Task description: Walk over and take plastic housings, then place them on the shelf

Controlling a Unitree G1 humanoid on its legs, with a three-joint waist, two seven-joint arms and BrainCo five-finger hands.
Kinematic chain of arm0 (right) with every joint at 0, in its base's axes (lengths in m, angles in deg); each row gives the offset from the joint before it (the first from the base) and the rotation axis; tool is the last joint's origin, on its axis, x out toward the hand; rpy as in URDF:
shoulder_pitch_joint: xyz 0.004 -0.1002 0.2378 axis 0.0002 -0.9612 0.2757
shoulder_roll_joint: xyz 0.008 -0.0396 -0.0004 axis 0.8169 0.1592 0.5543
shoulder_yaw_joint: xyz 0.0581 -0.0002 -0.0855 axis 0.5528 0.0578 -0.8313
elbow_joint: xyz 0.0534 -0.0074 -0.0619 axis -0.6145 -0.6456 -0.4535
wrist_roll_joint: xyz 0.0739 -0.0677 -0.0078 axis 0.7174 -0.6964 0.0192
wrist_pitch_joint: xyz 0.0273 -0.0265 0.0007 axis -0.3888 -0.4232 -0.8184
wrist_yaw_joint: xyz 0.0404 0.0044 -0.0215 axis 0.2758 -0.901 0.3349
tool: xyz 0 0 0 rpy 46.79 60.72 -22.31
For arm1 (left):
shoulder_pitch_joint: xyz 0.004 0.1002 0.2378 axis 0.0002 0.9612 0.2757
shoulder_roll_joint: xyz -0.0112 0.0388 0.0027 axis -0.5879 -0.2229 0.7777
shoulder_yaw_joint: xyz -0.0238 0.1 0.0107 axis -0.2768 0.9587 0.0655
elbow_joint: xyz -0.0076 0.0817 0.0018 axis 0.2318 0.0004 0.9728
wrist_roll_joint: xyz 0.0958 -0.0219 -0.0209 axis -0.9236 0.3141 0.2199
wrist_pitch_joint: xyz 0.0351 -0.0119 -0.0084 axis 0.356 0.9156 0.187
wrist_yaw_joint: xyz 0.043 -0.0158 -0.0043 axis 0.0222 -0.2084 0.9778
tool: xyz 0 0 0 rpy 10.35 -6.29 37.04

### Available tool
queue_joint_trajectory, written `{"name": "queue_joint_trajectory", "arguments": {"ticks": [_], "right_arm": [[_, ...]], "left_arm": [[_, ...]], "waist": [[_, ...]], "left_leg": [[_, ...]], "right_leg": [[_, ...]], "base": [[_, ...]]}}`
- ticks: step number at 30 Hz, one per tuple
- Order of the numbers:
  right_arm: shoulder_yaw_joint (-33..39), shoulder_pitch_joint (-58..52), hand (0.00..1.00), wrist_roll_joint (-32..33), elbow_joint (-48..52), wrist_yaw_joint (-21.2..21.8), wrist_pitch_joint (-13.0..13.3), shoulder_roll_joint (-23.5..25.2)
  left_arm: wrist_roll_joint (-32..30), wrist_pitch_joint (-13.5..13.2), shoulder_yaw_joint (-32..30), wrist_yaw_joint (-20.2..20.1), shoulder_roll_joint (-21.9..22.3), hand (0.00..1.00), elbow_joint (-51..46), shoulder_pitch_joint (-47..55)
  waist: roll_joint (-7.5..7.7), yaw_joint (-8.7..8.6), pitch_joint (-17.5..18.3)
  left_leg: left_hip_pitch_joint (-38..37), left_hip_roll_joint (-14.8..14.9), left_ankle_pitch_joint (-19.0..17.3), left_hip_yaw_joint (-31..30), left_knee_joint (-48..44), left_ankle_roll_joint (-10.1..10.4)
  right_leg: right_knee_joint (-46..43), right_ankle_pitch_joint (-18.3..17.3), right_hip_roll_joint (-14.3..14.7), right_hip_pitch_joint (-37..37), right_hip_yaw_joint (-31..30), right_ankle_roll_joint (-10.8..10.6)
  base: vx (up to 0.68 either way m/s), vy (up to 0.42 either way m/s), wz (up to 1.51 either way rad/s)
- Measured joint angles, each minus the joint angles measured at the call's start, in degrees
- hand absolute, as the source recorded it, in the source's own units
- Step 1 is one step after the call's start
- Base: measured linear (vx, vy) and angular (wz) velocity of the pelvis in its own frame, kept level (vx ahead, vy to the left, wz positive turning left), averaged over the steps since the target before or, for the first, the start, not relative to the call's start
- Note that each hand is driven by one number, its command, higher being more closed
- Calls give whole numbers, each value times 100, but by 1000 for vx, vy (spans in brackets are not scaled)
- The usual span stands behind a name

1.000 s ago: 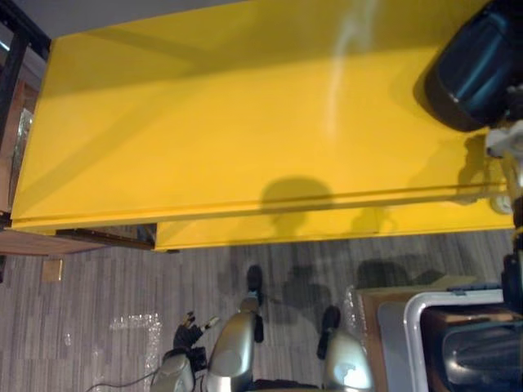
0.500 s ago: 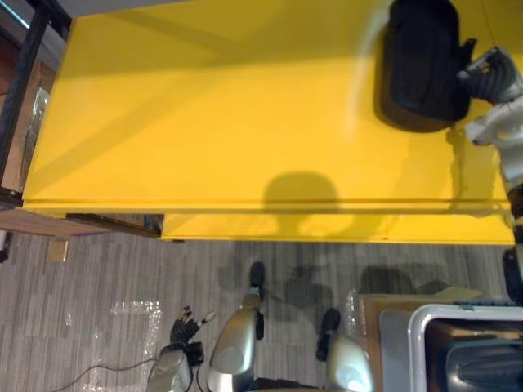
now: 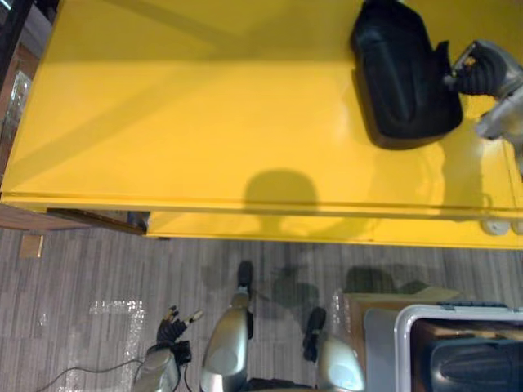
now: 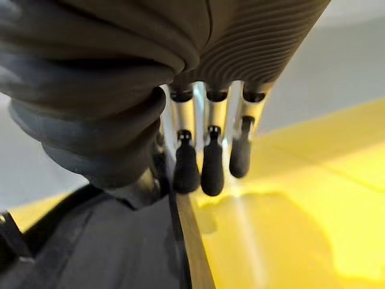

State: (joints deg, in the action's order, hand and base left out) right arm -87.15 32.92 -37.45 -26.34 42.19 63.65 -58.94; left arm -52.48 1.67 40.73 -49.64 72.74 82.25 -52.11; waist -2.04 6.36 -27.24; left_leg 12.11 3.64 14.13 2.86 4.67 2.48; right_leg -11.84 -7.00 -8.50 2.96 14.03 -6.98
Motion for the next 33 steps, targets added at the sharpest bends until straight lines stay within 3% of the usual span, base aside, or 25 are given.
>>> {"name": "queue_joint_trajectory", "arguments": {"ticks": [3,6,12,17,21,27,33], "right_arm": [[195,-35,0,690,420,-412,100,-29],[574,-99,0,987,775,-697,123,-28],[1103,-478,0,1097,1189,-1040,108,-11],[1480,-685,0,1466,1490,-1050,133,271],[1481,-714,0,1554,1544,-906,54,768],[1398,-693,0,1593,919,-771,-7,1362],[1410,-568,0,2478,397,-795,-128,1818]], "left_arm": [[-2,-3,-30,-7,2,0,-21,-1],[-7,-7,-103,-9,4,0,-131,25],[-6,-43,-170,-27,4,0,-127,34],[-9,-39,-170,-26,4,0,-125,35],[-8,-41,-161,-29,15,0,-117,32],[-22,-131,-93,-30,35,0,-14,0],[-31,-143,43,-33,75,0,100,-36]], "waist": [[6,-7,-2],[58,-6,-31],[200,-13,-40],[202,-58,-41],[202,-66,-41],[201,78,-40],[187,112,-33]], "left_leg": [[2,26,-2,36,1,-1],[3,60,-2,37,1,0],[10,59,-2,41,1,1],[8,60,-2,40,1,1],[2,63,-2,38,0,1],[4,56,2,-23,0,6],[7,8,-5,-108,-1,29]], "right_leg": [[71,52,30,-7,-22,9],[82,60,63,-7,-23,18],[91,61,65,-6,-24,20],[86,61,66,-5,-24,20],[70,60,67,-5,-25,20],[27,47,64,-10,8,34],[-93,-32,10,-12,96,22]], "base": [[5,-10,-6],[0,0,0],[0,0,0],[0,0,0],[0,0,0],[3,-5,3],[1,-4,8]]}}
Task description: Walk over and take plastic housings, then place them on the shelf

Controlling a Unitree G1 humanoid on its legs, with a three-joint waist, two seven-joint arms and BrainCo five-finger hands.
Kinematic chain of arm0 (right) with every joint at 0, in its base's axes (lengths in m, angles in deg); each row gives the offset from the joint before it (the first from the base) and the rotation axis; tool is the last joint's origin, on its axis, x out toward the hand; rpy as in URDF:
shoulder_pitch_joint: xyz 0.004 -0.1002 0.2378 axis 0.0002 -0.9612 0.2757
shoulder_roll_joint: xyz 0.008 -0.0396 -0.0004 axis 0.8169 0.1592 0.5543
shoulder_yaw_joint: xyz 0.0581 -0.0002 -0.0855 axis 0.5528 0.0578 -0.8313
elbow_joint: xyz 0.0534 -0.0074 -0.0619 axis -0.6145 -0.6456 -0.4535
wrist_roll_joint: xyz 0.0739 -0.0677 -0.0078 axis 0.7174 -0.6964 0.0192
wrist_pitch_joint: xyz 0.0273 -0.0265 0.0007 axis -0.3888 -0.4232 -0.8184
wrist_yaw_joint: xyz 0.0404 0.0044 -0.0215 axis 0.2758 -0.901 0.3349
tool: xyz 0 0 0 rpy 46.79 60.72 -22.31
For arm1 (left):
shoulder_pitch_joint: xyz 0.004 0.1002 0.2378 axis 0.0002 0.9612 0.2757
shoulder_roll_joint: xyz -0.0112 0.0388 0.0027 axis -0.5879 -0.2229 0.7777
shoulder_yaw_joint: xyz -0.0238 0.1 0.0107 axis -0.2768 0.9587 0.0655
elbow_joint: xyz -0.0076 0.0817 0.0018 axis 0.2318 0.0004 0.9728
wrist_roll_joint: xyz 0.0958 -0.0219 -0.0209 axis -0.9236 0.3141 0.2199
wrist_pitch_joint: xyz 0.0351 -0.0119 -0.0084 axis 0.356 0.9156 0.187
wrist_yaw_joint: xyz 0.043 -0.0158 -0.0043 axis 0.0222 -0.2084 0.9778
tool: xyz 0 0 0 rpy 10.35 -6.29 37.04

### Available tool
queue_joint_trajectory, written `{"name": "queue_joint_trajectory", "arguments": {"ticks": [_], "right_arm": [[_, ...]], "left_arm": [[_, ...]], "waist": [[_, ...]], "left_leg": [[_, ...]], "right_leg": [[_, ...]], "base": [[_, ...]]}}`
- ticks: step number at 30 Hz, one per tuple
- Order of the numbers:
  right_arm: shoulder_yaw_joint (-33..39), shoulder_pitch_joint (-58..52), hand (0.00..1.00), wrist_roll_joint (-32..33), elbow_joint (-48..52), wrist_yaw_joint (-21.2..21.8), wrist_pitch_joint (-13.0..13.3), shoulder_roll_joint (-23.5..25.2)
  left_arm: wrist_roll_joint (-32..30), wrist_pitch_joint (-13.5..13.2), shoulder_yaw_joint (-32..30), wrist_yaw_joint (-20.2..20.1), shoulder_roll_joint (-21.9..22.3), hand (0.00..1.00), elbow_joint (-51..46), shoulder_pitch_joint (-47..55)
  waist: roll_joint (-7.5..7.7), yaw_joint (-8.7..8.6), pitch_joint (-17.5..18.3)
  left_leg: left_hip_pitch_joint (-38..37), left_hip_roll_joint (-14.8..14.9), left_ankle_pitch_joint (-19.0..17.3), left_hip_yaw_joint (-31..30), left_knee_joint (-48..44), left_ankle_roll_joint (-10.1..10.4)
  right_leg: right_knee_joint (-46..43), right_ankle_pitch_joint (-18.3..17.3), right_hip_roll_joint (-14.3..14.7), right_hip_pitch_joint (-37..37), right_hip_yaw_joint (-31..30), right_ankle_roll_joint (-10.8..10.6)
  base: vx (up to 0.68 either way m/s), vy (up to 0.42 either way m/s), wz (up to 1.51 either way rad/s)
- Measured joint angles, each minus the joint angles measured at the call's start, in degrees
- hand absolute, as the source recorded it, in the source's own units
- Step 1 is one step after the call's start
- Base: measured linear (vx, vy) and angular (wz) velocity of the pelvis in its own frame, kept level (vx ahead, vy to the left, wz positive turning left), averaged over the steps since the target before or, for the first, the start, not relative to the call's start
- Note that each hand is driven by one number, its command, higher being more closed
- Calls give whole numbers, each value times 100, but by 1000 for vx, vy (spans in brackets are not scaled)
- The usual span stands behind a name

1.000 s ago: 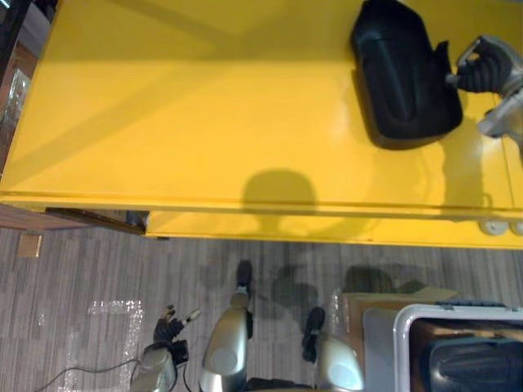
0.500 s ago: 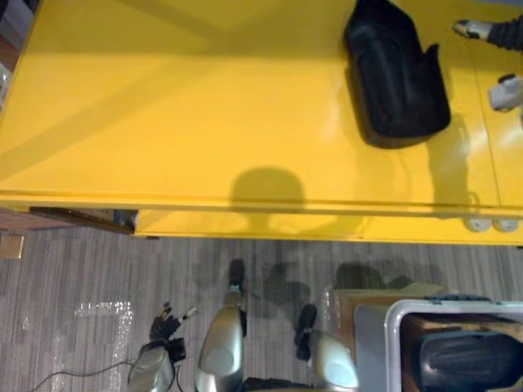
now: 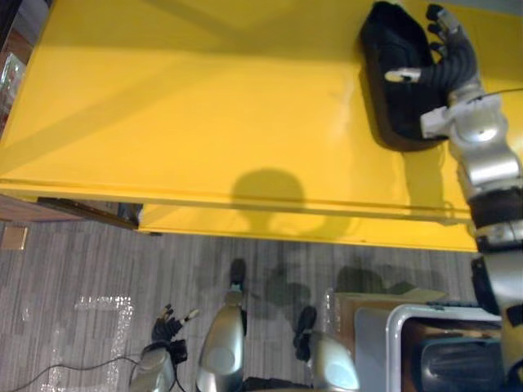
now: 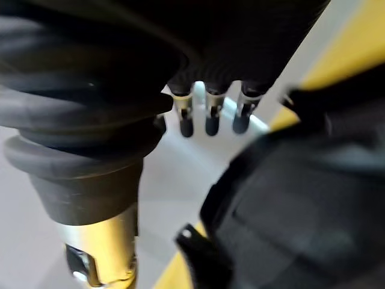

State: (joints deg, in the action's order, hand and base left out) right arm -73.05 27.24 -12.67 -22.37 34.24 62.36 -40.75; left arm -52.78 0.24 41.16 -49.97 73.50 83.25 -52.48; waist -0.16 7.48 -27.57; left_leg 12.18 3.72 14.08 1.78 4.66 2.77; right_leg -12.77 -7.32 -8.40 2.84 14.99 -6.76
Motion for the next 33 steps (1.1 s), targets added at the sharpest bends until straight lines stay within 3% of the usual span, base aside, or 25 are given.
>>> {"name": "queue_joint_trajectory", "arguments": {"ticks": [11,19,33], "right_arm": [[556,20,0,725,-511,-281,-401,357],[719,52,0,757,-762,-578,-543,357],[783,45,0,864,-959,-617,-577,347]], "left_arm": [[1,-8,24,-3,188,0,-2,-1],[1,-16,24,-3,281,0,8,-1],[3,-17,24,0,283,0,205,-5]], "waist": [[-122,6,36],[-382,-2,123],[-385,-14,122]], "left_leg": [[-23,-68,18,-129,-2,4],[-119,-51,18,-127,0,10],[-114,-34,30,-118,0,26]], "right_leg": [[-225,-164,-65,-7,101,3],[-348,-259,-75,-15,96,35],[-348,-262,-67,1,88,36]], "base": [[21,-29,7],[5,-12,0],[2,-4,0]]}}
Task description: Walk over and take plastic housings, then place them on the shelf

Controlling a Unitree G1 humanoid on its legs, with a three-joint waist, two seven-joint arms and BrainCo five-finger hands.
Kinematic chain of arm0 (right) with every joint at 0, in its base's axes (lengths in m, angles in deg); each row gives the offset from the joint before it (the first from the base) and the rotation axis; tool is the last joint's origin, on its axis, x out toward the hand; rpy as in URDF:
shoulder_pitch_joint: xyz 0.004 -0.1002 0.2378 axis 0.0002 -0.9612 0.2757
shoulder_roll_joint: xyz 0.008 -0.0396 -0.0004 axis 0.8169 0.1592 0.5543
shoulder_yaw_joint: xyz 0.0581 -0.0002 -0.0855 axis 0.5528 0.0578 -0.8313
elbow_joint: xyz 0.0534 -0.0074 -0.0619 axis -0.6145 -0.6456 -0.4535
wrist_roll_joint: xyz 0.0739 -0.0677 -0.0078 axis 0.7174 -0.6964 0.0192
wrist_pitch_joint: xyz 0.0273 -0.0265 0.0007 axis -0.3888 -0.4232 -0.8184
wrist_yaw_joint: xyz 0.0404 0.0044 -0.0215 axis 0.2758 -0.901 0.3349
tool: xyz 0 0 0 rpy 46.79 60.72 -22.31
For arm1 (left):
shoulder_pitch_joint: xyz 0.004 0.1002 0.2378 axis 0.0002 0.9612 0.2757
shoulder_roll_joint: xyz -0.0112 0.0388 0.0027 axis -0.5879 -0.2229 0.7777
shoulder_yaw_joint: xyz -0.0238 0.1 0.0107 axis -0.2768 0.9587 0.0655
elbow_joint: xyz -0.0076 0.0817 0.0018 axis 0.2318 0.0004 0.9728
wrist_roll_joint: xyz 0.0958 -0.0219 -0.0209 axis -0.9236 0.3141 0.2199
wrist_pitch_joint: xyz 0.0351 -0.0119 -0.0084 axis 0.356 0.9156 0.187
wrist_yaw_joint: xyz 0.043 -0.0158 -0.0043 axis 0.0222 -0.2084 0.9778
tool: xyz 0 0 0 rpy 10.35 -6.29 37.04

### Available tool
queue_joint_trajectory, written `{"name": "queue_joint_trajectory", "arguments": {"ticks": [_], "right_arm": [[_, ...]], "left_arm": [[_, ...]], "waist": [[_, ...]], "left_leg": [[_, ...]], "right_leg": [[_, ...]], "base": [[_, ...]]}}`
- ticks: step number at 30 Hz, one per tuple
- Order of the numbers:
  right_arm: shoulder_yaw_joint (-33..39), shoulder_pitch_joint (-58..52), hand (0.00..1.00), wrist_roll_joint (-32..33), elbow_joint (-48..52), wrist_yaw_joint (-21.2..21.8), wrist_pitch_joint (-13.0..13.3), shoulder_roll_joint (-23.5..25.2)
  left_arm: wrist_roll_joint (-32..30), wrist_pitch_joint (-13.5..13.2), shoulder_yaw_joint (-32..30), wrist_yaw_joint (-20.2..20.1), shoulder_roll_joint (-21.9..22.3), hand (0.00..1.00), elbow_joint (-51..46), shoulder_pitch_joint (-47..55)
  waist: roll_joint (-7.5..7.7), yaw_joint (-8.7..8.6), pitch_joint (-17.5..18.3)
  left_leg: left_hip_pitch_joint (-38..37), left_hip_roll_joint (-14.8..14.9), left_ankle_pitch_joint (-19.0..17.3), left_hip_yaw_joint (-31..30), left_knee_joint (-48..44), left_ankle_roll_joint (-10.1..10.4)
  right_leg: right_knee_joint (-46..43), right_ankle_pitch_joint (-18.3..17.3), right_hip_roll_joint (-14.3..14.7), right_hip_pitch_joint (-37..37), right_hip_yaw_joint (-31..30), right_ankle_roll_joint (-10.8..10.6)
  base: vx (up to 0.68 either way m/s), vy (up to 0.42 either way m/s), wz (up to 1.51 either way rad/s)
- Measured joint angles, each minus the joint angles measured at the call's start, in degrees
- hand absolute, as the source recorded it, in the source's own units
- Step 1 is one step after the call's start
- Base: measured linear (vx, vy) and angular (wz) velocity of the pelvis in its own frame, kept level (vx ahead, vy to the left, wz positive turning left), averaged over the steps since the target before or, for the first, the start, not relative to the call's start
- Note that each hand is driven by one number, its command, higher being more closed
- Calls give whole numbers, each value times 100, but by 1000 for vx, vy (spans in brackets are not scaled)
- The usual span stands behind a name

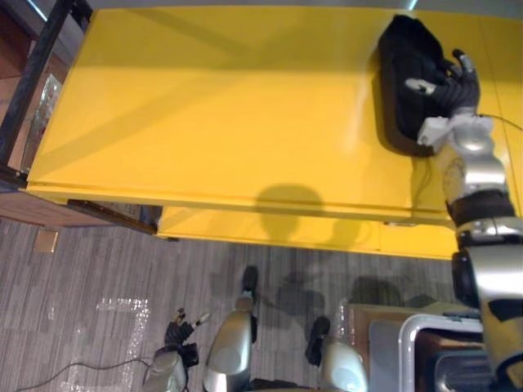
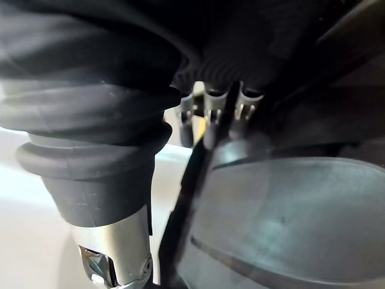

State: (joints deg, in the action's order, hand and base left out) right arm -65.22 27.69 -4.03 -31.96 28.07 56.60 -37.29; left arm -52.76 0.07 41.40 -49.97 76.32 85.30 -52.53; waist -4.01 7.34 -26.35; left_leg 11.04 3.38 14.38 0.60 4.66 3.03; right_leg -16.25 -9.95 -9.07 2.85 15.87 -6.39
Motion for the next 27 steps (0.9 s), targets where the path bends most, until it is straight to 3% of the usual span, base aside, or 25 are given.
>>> {"name": "queue_joint_trajectory", "arguments": {"ticks": [10,19,27], "right_arm": [[-18,2,0,-283,-38,-31,82,-38],[-46,46,0,-455,-119,-566,-320,-343],[77,49,0,-454,-369,-622,-364,-626]], "left_arm": [[2,-3,0,2,-5,0,0,1],[21,-6,-1,16,-33,0,0,17],[26,-18,-12,24,-119,0,-1,24]], "waist": [[0,8,0],[3,19,-1],[9,12,-4]], "left_leg": [[-1,0,0,3,0,0],[3,1,0,7,0,-3],[7,7,12,52,0,-31]], "right_leg": [[4,2,0,-1,-4,-2],[50,15,5,-1,-5,-11],[121,62,12,-17,-38,-28]], "base": [[0,0,0],[0,0,0],[0,0,-1]]}}
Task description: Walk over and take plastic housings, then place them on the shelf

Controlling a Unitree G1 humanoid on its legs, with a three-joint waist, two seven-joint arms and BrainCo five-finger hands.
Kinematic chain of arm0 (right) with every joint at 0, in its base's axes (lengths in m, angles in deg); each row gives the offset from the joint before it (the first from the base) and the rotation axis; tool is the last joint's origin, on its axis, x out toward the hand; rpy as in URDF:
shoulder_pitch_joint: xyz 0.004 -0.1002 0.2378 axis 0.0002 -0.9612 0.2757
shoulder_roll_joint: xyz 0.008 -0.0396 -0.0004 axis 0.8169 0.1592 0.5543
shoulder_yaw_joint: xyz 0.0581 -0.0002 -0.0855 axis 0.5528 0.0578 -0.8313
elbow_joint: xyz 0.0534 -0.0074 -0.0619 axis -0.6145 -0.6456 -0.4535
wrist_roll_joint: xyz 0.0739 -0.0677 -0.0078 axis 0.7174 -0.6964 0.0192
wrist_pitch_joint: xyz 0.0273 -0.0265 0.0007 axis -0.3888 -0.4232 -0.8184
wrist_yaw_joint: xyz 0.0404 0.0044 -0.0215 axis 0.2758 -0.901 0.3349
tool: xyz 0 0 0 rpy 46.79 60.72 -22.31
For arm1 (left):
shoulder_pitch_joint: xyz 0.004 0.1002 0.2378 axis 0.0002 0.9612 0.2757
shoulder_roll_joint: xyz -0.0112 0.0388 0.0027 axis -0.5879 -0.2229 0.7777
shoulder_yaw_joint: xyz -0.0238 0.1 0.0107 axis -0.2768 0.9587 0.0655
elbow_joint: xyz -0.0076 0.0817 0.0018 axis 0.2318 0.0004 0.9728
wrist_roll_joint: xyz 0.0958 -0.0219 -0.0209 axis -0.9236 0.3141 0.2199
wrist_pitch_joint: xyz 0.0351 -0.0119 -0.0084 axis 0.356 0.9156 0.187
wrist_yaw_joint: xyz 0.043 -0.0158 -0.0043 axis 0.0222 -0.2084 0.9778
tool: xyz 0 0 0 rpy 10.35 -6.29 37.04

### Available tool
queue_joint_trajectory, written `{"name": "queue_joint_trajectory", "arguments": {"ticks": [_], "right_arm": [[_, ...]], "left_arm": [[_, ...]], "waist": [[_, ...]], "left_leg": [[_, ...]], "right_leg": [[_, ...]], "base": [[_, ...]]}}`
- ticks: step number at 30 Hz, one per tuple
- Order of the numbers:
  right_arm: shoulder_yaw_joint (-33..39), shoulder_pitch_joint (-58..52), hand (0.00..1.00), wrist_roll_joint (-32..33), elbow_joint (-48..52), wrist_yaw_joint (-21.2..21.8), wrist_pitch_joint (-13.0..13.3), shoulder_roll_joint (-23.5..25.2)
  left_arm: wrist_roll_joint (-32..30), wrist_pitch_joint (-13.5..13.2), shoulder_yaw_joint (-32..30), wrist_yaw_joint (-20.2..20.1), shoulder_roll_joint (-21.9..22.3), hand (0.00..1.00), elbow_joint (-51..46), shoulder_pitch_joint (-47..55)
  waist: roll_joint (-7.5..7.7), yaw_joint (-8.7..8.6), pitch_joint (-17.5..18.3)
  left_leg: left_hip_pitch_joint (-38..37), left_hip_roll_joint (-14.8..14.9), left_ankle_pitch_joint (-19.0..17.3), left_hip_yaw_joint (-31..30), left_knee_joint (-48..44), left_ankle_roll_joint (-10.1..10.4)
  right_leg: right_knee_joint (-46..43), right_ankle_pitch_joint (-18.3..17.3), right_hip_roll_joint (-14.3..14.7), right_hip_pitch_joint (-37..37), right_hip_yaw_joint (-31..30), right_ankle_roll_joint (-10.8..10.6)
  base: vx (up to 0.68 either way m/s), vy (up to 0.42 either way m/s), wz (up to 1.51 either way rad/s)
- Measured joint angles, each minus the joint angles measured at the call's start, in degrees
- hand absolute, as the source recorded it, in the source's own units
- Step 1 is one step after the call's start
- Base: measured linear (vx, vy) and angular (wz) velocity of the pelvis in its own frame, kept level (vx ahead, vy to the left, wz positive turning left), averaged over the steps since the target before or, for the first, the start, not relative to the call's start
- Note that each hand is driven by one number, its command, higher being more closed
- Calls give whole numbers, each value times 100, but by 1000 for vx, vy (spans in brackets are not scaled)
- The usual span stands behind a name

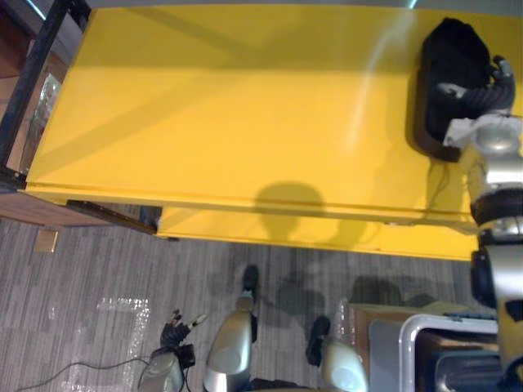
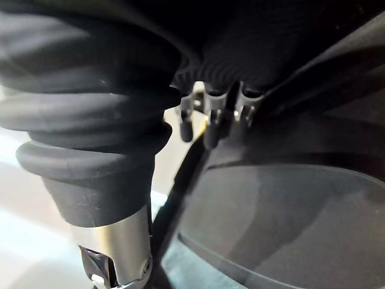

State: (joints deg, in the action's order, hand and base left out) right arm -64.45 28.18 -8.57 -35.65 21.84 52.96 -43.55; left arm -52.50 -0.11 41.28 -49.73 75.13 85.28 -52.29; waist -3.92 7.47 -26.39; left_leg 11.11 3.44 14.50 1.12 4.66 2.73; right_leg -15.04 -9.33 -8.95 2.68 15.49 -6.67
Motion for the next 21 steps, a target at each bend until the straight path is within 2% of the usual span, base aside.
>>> {"name": "queue_joint_trajectory", "arguments": {"ticks": [6,8,10,14,15,16,18,19,20,21], "right_arm": [[13,0,0,-10,-45,214,41,-84],[6,0,0,-84,-44,296,135,-85],[-24,1,0,-295,-37,422,349,-90],[-289,40,0,-958,114,430,503,-213],[-361,49,0,-1084,142,362,623,-272],[-364,50,0,-1096,147,353,637,-277],[-369,63,0,-1253,431,62,1060,-392],[-369,73,0,-1354,533,-35,1143,-415],[-369,152,0,-1487,835,-376,1427,-479],[-368,188,0,-1539,939,-496,1486,-506]], "left_arm": [[1,0,0,-2,0,0,-3,6],[1,0,-1,-2,0,0,-5,8],[1,0,-5,-3,-4,0,-24,8],[-4,0,-8,-5,-4,0,-37,21],[-4,0,-16,-3,-4,0,-56,35],[-4,0,-17,-3,-4,0,-60,37],[-5,0,-62,-1,-4,0,-188,93],[-5,-3,-70,-2,-7,0,-221,103],[-7,-9,-69,-3,-7,0,-230,103],[-7,-8,-69,-4,-7,0,-229,103]], "waist": [[8,-10,-5],[16,-9,-9],[46,-8,-27],[59,-7,-35],[64,-8,-38],[65,-9,-38],[96,-13,-57],[107,-18,-63],[134,-33,-79],[143,-35,-84]], "left_leg": [[2,4,-9,41,1,-11],[4,2,-15,65,1,-19],[7,0,-18,77,1,-24],[30,0,-18,69,0,-25],[30,-2,-18,59,0,-25],[28,-2,-18,58,0,-25],[22,-4,-21,50,0,-28],[22,-3,-21,50,0,-28],[22,2,-22,56,0,-30],[23,5,-23,61,0,-30]], "right_leg": [[55,31,2,-1,-25,-11],[80,47,1,0,-45,-17],[93,56,0,0,-57,-21],[105,85,6,-11,-40,-22],[136,98,9,-36,-22,-25],[142,101,9,-41,-20,-24],[183,120,15,-71,-6,-29],[185,123,16,-72,-6,-28],[223,146,24,-84,-8,-31],[249,162,30,-90,-12,-30]], "base": [[4,-5,-1],[20,-15,-5],[0,0,0],[16,-12,1],[31,-21,3],[31,-23,5],[0,0,0],[0,0,0],[0,0,0],[11,-14,-4]]}}
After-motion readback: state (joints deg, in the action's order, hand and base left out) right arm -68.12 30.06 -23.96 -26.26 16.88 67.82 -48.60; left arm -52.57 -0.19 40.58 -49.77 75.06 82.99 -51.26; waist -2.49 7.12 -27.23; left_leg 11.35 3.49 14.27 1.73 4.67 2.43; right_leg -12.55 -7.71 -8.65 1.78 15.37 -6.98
